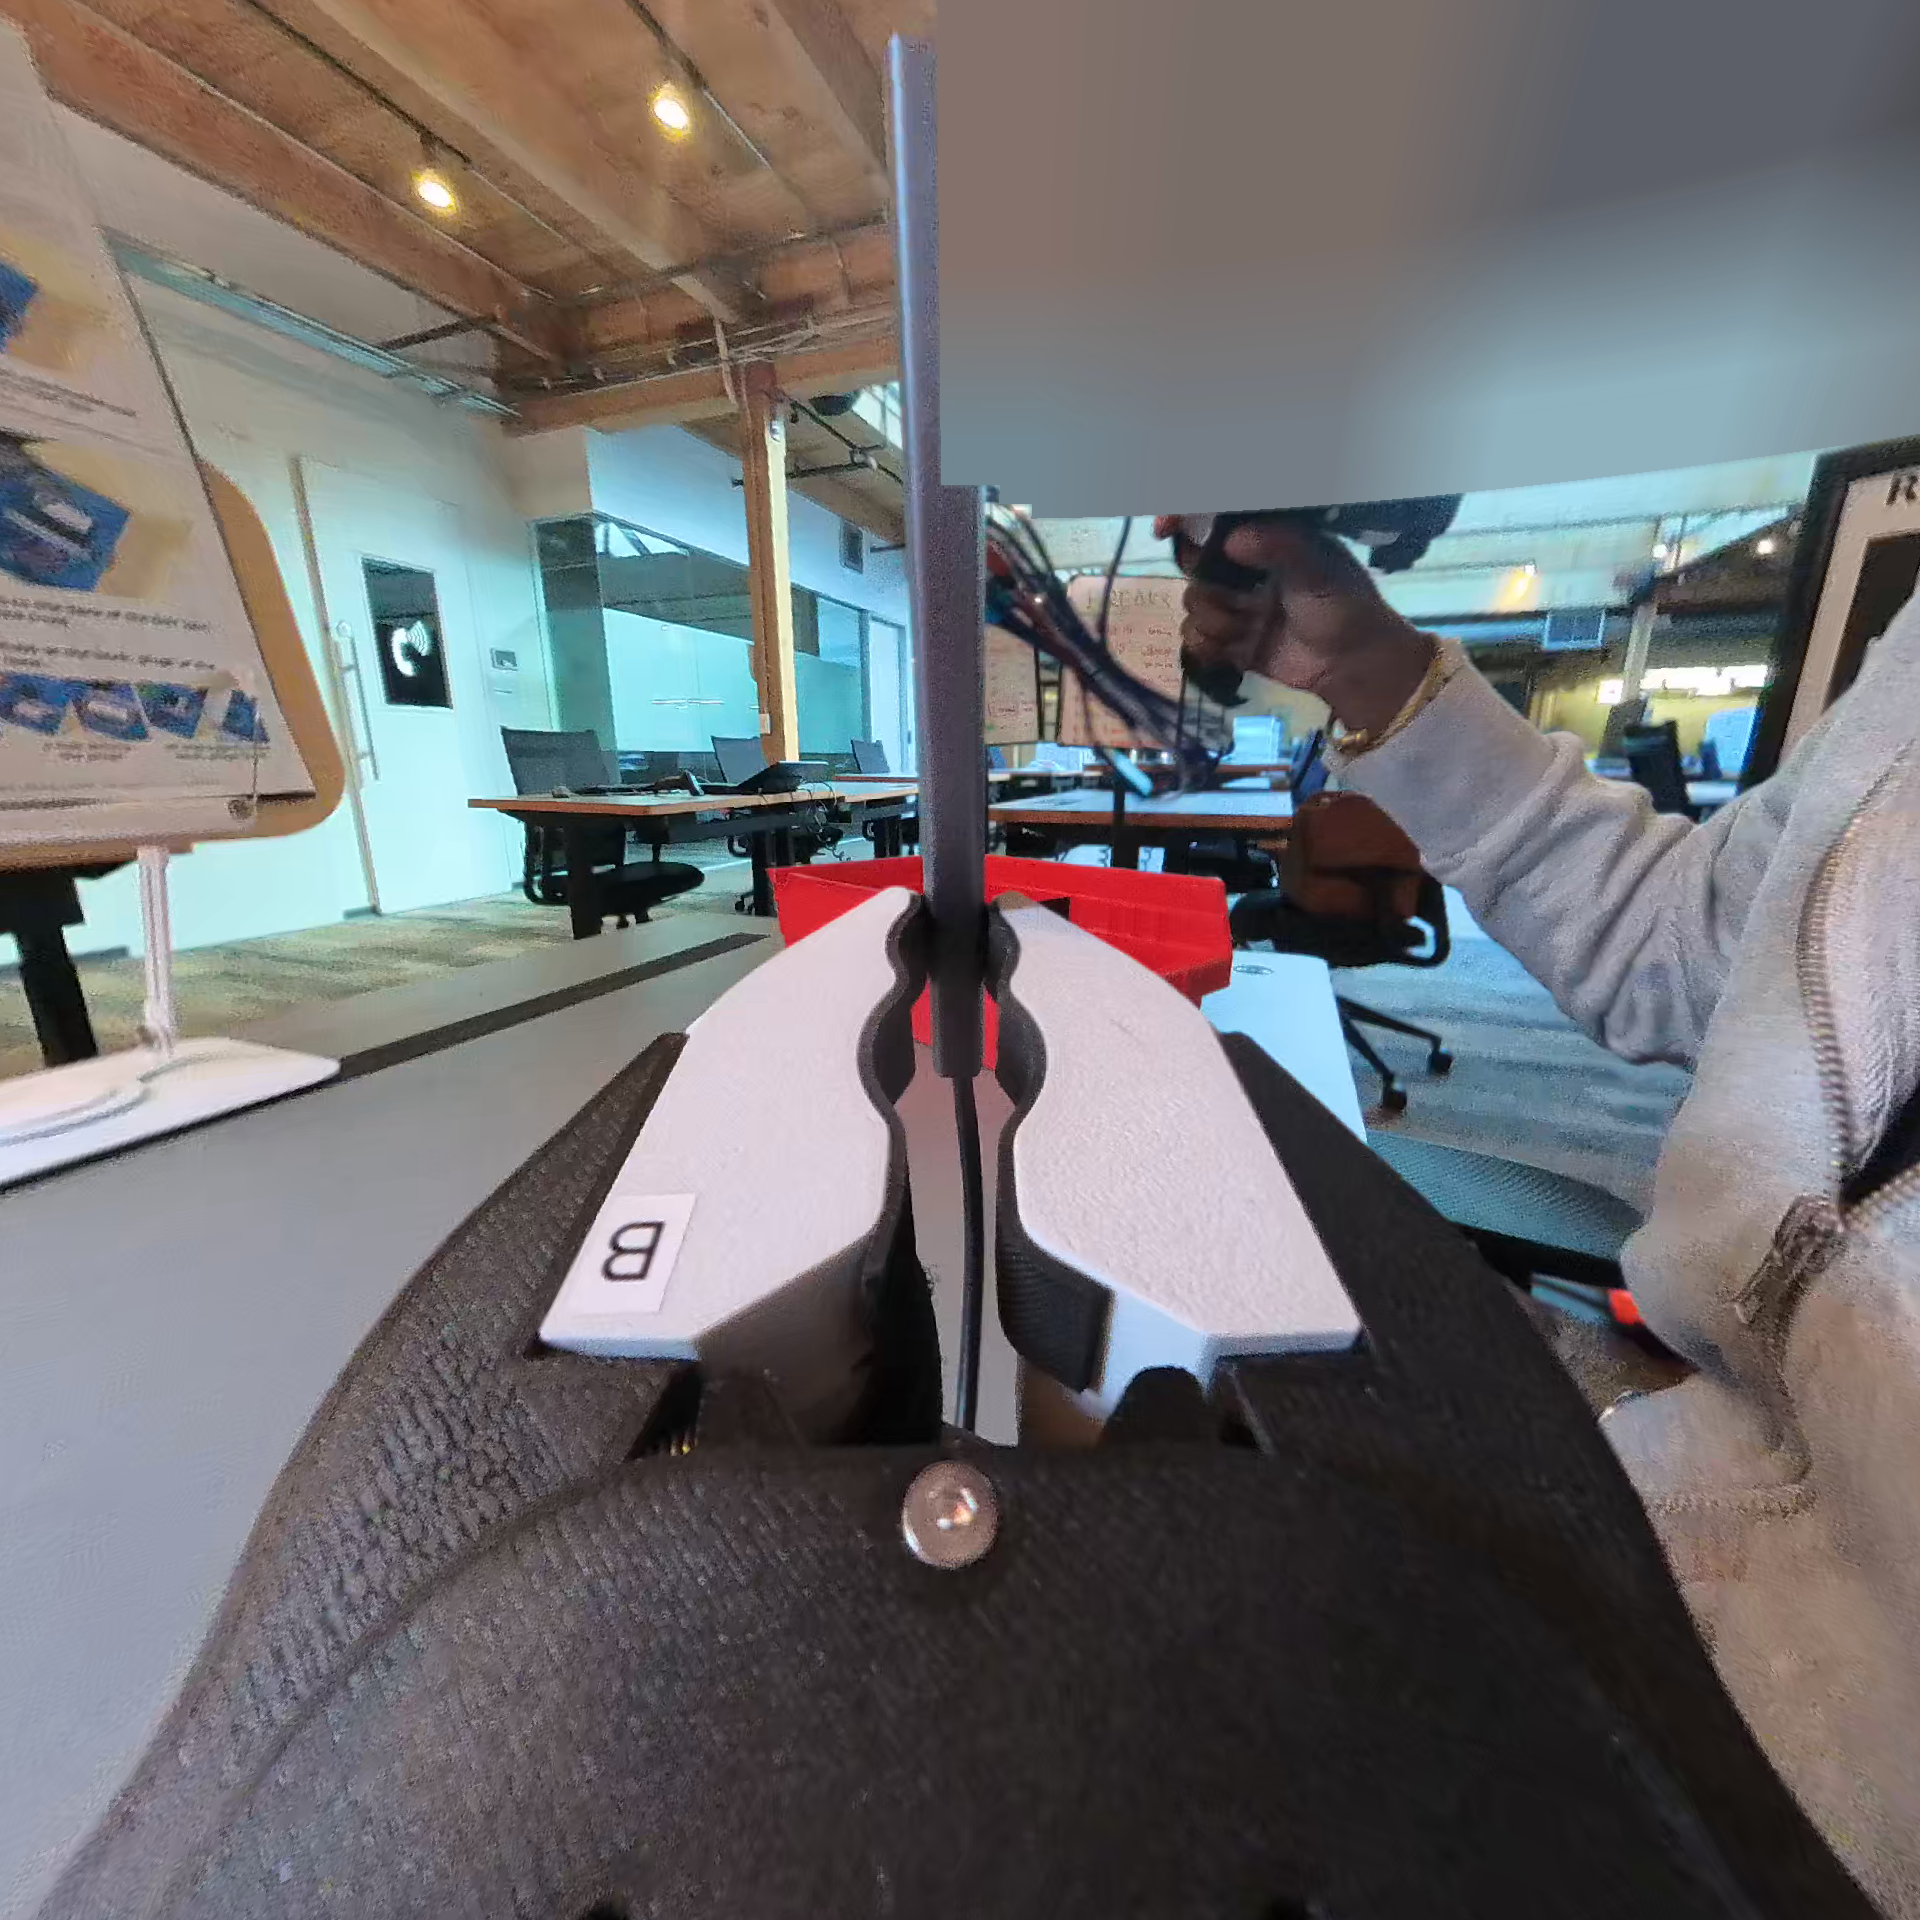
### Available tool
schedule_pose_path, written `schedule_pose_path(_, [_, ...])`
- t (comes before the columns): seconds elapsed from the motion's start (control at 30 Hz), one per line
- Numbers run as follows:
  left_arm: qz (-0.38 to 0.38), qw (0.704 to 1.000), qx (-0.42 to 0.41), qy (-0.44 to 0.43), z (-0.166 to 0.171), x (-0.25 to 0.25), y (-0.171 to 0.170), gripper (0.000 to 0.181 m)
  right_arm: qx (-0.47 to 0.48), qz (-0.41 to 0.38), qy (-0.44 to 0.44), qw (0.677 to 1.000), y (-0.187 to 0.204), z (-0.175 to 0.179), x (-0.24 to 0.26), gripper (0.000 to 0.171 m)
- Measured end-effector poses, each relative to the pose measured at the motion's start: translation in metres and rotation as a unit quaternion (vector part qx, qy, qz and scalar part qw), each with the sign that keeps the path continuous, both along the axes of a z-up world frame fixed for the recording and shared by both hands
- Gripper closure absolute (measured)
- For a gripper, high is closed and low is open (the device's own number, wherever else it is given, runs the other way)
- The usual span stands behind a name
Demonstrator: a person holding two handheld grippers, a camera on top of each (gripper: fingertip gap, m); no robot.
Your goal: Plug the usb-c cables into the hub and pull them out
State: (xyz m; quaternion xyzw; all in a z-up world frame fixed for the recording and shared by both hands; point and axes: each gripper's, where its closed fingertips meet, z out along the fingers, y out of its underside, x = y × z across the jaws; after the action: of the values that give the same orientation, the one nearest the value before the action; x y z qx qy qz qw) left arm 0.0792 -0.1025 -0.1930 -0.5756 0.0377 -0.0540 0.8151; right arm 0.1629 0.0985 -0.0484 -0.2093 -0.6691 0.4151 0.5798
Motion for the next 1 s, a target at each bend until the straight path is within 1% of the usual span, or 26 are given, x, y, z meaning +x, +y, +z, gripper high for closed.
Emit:
schedule_pose_path(0.07, [-0.002,1.000,0.005,-0.026,-0.007,-0.004,-0.001,0.170,0.072,-0.034,0.006,0.997,0.025,0.008,0.012,0.166])
schedule_pose_path(0.13, [-0.002,0.999,0.027,-0.032,-0.001,-0.005,-0.006,0.170,0.127,-0.083,-0.019,0.988,0.057,0.003,0.016,0.166])
schedule_pose_path(0.23, [-0.008,0.998,0.032,-0.046,-0.001,-0.007,-0.009,0.171,0.184,-0.119,-0.074,0.973,0.100,-0.027,0.013,0.165])
schedule_pose_path(0.37, [-0.005,0.999,0.027,-0.040,-0.002,-0.006,-0.007,0.171,0.194,-0.145,-0.137,0.960,0.140,-0.076,0.006,0.165])
schedule_pose_path(0.47, [-0.004,0.999,0.023,-0.040,-0.003,-0.006,-0.006,0.171,0.172,-0.139,-0.152,0.963,0.147,-0.101,-0.001,0.165])
schedule_pose_path(0.53, [-0.005,0.999,0.026,-0.045,-0.003,-0.007,-0.007,0.171,0.181,-0.127,-0.180,0.959,0.148,-0.123,-0.003,0.165])
schedule_pose_path(0.67, [-0.007,0.998,0.035,-0.056,-0.001,-0.010,-0.009,0.170,0.231,-0.113,-0.286,0.923,0.152,-0.179,-0.001,0.165])
schedule_pose_path(0.77, [-0.008,0.998,0.031,-0.053,-0.002,-0.009,-0.008,0.170,0.228,-0.111,-0.369,0.894,0.155,-0.213,0.004,0.165])
schedule_pose_path(0.8, [-0.008,0.998,0.030,-0.051,-0.002,-0.008,-0.008,0.170,0.227,-0.116,-0.385,0.887,0.158,-0.222,0.003,0.165])
schedule_pose_path(0.9, [-0.008,0.998,0.028,-0.049,-0.003,-0.007,-0.007,0.171,0.188,-0.146,-0.391,0.889,0.164,-0.232,-0.007,0.162])
schedule_pose_path(0.97, [-0.008,0.998,0.028,-0.050,-0.003,-0.008,-0.007,0.171,0.125,-0.169,-0.376,0.903,0.164,-0.221,-0.016,0.139])
schedule_pose_path(1.0, [-0.008,0.998,0.026,-0.050,-0.003,-0.008,-0.007,0.171,0.081,-0.173,-0.350,0.917,0.160,-0.209,-0.022,0.129])
